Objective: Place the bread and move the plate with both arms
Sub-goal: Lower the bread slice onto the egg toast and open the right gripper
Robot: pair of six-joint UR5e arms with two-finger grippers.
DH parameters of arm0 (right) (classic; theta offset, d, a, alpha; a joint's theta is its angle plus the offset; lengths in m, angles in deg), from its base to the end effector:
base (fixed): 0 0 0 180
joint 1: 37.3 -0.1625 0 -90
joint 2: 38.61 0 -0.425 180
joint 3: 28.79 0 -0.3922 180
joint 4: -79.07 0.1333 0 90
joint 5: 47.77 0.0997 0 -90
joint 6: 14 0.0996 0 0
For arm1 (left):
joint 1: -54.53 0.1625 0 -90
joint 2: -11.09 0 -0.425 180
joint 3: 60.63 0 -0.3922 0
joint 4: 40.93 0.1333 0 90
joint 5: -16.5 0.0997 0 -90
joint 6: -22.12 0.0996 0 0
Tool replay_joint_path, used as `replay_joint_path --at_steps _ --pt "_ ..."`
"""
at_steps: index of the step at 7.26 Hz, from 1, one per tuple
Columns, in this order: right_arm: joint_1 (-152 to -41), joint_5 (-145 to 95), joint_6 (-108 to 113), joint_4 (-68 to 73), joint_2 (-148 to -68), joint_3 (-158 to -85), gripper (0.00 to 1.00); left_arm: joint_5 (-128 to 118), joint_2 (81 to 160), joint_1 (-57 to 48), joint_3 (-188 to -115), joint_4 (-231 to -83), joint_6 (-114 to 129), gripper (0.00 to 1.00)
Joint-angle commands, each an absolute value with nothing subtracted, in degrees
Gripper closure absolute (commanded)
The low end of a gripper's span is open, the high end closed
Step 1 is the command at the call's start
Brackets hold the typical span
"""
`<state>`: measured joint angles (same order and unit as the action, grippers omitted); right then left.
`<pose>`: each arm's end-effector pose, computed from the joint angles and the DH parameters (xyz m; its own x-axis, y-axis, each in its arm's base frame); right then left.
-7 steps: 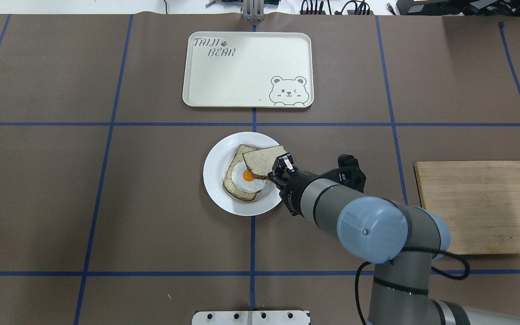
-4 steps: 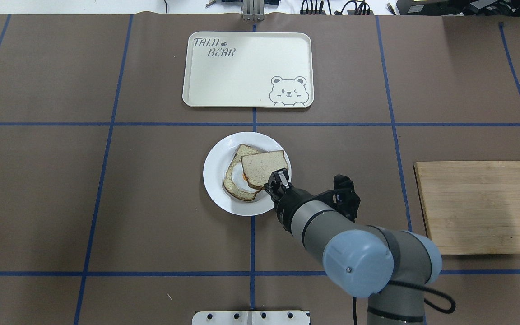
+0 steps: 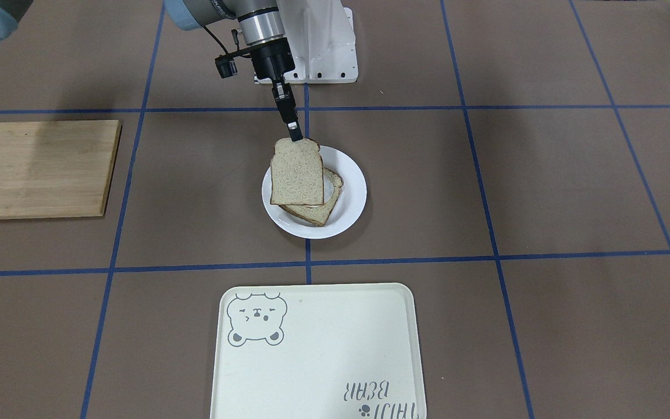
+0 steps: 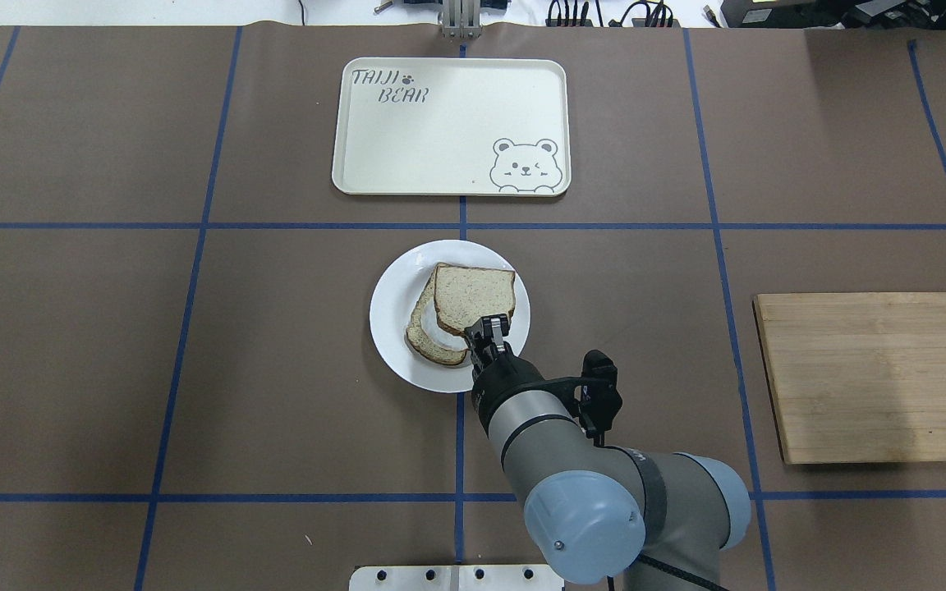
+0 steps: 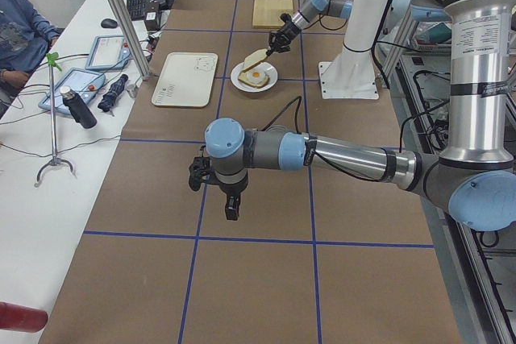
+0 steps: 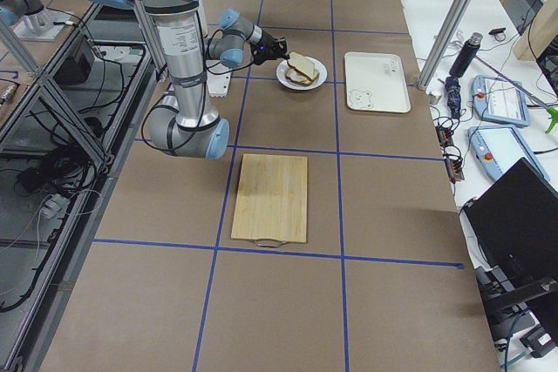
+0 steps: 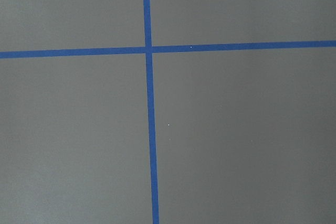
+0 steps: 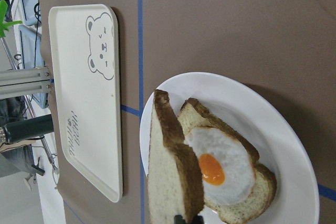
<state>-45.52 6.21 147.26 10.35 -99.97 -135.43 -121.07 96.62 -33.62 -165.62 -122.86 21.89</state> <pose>-0.5597 -0.2747 0.1974 -0.4887 0.7033 0.5163 -0.5815 0.1785 -0.7937 -0.0451 -0.4567 0.5775 0.6734 0.0493 -0.7376 -0.0296 0.9988 0.0398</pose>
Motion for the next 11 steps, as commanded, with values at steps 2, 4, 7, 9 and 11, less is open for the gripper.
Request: replay_joint_path --at_steps 2,4,7,9,11 --pt "-46.09 5.84 147.55 6.39 -95.32 -130.59 1.00 -121.05 96.52 -33.71 -166.36 -122.76 21.68 0.02" --pt "-46.09 5.84 147.55 6.38 -94.86 -129.08 1.00 -121.05 96.52 -33.71 -166.54 -122.76 21.68 0.02" --pt "-45.74 5.75 147.37 6.21 -93.37 -127.93 1.00 -121.14 96.52 -33.71 -166.45 -122.76 21.68 0.02" --pt "-44.95 5.58 146.76 6.12 -93.54 -127.84 0.80 -121.14 96.43 -33.71 -166.45 -122.76 21.68 0.02" --pt "-44.86 5.58 146.49 6.12 -93.54 -127.05 0.59 -121.14 96.43 -33.71 -166.54 -122.76 21.68 0.02"
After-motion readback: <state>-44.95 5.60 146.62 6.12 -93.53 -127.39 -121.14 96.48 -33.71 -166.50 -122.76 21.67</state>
